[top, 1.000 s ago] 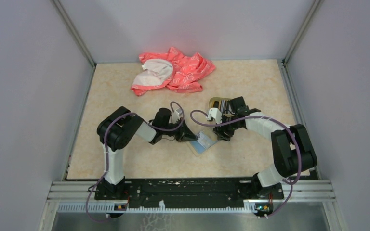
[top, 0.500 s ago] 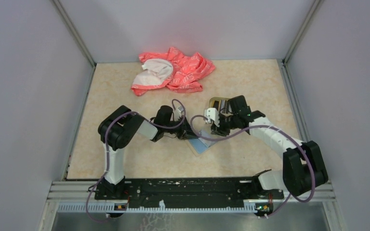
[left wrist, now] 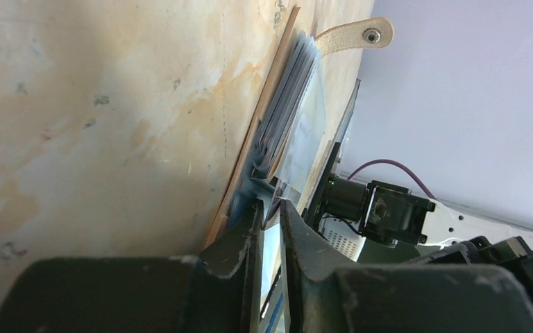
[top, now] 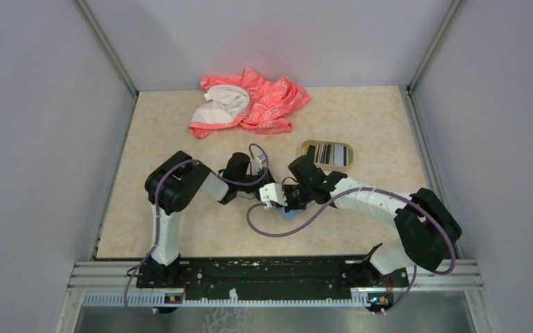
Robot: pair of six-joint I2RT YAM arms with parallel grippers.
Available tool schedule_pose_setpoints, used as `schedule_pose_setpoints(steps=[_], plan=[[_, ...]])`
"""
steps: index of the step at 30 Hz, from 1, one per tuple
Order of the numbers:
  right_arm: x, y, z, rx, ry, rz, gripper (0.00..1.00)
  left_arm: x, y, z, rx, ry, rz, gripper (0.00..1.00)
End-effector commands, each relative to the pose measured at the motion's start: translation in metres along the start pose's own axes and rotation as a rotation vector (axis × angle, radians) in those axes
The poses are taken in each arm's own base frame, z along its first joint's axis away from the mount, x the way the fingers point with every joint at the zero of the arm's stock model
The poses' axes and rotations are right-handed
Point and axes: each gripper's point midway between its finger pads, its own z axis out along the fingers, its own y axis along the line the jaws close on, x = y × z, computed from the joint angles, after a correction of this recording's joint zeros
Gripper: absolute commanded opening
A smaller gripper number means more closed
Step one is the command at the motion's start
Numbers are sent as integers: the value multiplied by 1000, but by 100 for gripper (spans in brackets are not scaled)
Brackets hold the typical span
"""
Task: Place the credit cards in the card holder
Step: Insert the credit card into the card holder.
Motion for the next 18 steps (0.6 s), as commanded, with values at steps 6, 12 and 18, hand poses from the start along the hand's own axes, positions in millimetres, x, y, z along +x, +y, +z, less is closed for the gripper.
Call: schedule_pose_setpoints(steps=[6, 12, 18], plan=[[20, -17, 11, 103, 119, -13, 0, -2, -4, 5, 42, 3, 30, 21], [28, -13, 15, 96, 152, -25, 0, -3, -5, 6, 43, -1, 33, 22], [38, -9, 19, 82, 199, -41, 0, -3, -5, 6, 42, 0, 34, 23]])
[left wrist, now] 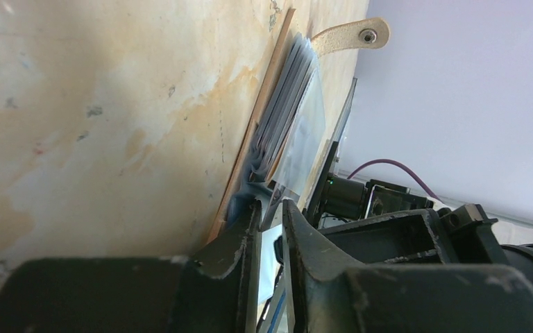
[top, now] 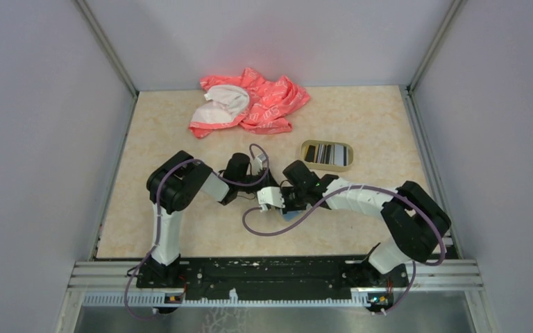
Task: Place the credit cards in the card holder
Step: Insert the credit card into the card holder.
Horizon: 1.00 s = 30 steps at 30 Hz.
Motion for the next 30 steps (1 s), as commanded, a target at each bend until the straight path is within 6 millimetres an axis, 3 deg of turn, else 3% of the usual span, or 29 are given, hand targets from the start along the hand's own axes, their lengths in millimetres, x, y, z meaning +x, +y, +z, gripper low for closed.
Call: schedule_pose_setpoints(steps=[1, 21, 30], plan=[[3, 0, 6, 9, 30, -37, 0, -2, -3, 4, 21, 0, 25, 24], [27, -27, -15, 131, 160, -31, 0, -7, -4, -2, 11, -28, 50, 28], [0, -31, -39, 97, -40, 71, 2, -12, -24, -16, 9, -75, 152, 28]])
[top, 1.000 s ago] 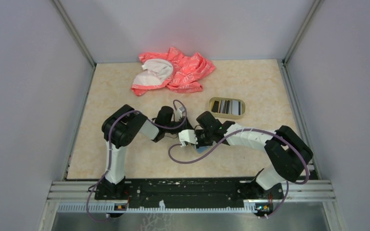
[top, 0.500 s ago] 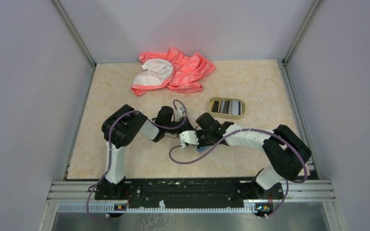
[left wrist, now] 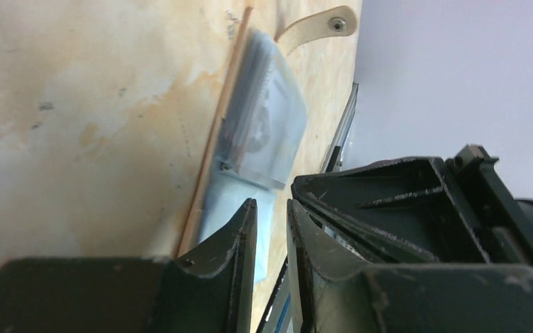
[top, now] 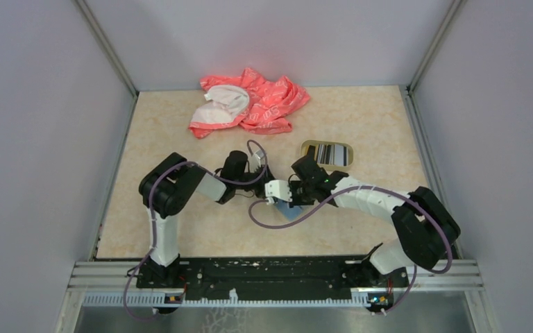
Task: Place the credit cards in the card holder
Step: Insert the credit card into the card holder.
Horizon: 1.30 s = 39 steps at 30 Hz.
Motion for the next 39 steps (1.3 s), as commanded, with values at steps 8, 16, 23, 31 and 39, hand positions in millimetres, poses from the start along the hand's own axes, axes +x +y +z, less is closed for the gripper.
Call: schedule_pose_setpoints(steps=[8, 16, 23, 31, 39], plan=[[-43, 22, -24, -176, -311, 23, 5, 0, -20, -39, -65, -103, 255, 26], [-27, 16, 0, -128, -189, 61, 6, -5, -31, -91, -174, -295, 462, 25], [-8, 3, 8, -68, -78, 103, 6, -13, -58, -140, -178, -525, 633, 31], [-28, 7, -14, -121, -210, 91, 9, -4, -57, -162, -139, -636, 636, 99], [-35, -26, -61, -68, -419, 238, 31, 36, -15, -129, -125, -406, 324, 74]])
